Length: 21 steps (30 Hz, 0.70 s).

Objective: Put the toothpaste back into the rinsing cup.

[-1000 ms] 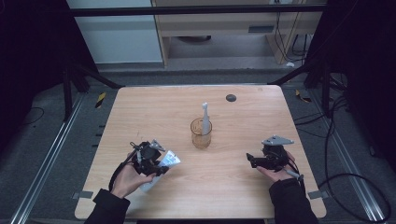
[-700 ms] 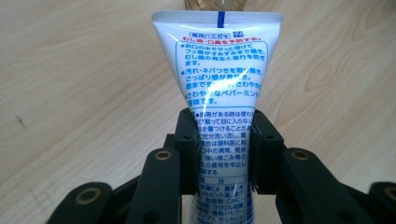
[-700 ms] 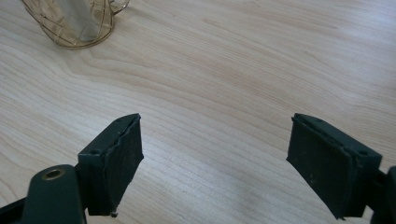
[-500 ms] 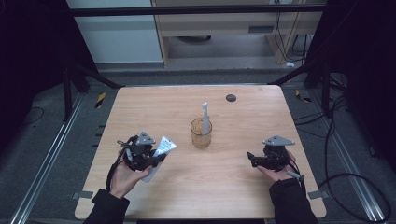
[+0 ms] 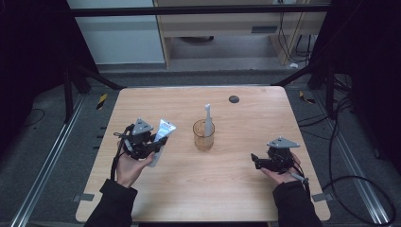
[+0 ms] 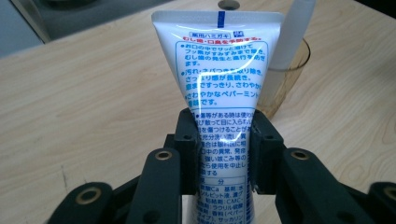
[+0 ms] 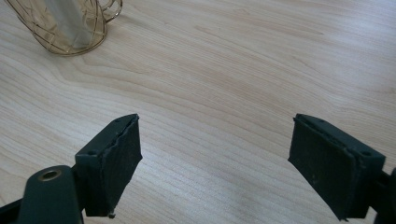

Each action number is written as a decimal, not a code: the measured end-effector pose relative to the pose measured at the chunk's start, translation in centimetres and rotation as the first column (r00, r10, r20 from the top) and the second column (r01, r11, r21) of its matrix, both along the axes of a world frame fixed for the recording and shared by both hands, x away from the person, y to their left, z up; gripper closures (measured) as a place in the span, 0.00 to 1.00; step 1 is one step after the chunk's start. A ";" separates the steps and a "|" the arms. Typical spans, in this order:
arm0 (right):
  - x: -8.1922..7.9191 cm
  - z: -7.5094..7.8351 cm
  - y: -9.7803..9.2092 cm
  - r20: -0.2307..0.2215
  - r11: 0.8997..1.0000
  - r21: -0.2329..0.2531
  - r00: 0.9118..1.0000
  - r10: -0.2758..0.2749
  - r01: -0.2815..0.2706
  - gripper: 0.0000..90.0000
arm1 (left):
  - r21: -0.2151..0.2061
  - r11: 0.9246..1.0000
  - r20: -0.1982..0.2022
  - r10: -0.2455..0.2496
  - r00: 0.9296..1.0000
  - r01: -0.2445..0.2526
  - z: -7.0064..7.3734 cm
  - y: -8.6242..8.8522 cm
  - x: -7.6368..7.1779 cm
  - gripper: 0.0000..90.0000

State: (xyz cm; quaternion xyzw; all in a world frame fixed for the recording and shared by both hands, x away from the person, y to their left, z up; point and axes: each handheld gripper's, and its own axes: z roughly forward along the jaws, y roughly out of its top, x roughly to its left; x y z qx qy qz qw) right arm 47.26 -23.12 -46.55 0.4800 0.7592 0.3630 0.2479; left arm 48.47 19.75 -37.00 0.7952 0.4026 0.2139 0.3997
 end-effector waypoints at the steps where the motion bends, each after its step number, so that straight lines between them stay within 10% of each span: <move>1: 0.0 0.0 0.0 0.000 1.000 0.000 1.000 0.000 0.000 0.19 | 0.000 1.000 0.000 0.000 1.000 0.000 0.0 0.0 0.0 0.76; 21: 0.0 -0.1 0.0 0.012 1.000 0.010 1.000 -0.004 0.004 0.18 | -0.129 0.991 0.123 0.033 0.992 -0.017 1.6 -3.2 3.2 0.76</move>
